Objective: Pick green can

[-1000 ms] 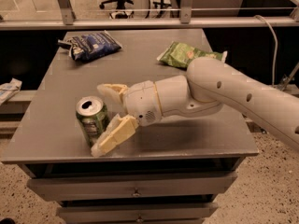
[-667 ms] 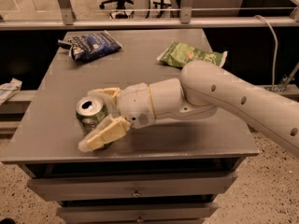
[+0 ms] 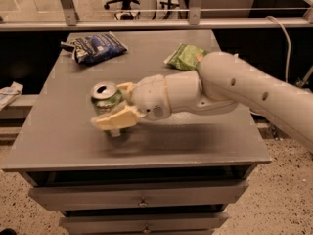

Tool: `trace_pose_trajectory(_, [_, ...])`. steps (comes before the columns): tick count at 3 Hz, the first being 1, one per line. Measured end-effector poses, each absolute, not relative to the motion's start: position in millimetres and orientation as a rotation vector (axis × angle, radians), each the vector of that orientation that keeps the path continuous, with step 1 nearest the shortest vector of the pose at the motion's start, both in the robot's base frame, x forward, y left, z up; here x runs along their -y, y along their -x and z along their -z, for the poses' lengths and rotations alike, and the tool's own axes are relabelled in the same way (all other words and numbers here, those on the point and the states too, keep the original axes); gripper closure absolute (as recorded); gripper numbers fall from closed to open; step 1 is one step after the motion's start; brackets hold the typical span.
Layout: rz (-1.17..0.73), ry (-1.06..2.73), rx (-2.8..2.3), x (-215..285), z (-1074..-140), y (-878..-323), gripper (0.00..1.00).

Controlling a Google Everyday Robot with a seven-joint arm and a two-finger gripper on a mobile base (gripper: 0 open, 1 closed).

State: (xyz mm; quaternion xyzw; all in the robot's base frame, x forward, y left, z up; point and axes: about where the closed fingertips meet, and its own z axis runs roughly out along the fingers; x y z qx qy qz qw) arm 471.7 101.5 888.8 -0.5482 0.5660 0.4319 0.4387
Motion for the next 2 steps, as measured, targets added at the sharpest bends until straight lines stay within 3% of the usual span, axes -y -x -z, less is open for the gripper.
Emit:
trace_pose_trajectory(1, [-1.014,1.340,-1.419,-77.8,-914.0,-500.0,1.00])
trace_pose_trajectory(2, [-1.003,1.333,-1.416,-74.7,-919.4,-504.3,1.00])
